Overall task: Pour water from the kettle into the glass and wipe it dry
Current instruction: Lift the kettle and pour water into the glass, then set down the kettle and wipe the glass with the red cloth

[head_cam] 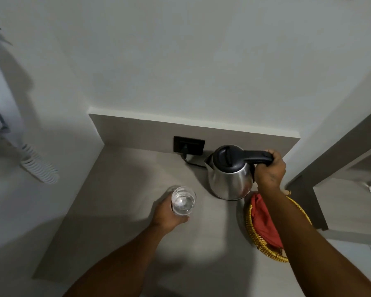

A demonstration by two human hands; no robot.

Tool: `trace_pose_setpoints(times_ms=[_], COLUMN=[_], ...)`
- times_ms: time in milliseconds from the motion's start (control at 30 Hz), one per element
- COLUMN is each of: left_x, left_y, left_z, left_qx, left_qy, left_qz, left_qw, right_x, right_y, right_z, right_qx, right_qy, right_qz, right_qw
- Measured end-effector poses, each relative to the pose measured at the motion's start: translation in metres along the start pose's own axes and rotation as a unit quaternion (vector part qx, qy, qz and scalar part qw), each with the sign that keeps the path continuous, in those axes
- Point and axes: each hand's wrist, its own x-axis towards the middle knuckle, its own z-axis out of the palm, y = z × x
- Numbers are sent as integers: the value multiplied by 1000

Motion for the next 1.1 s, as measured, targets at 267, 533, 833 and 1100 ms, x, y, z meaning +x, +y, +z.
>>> trace_pose_setpoints(times_ms=[267, 533, 833, 1100], left_x=[7, 12, 15, 14], left_y=[-12, -20, -26, -26], left_z=[5, 9, 12, 9], left_qx=[27, 55, 70, 58], left_qy=[-2, 5, 2, -4], left_qz=[4, 11, -15, -15], left_qw=[1000, 998, 997, 998], right_x=[24, 40, 49, 43], right_y=[16, 30, 47, 50], right_z=[15, 20, 15, 2], right_qx=[74, 81, 75, 4], right_qy=[44, 31, 35, -44], right_qz=[74, 70, 73, 22], right_qw=[994, 994, 994, 999])
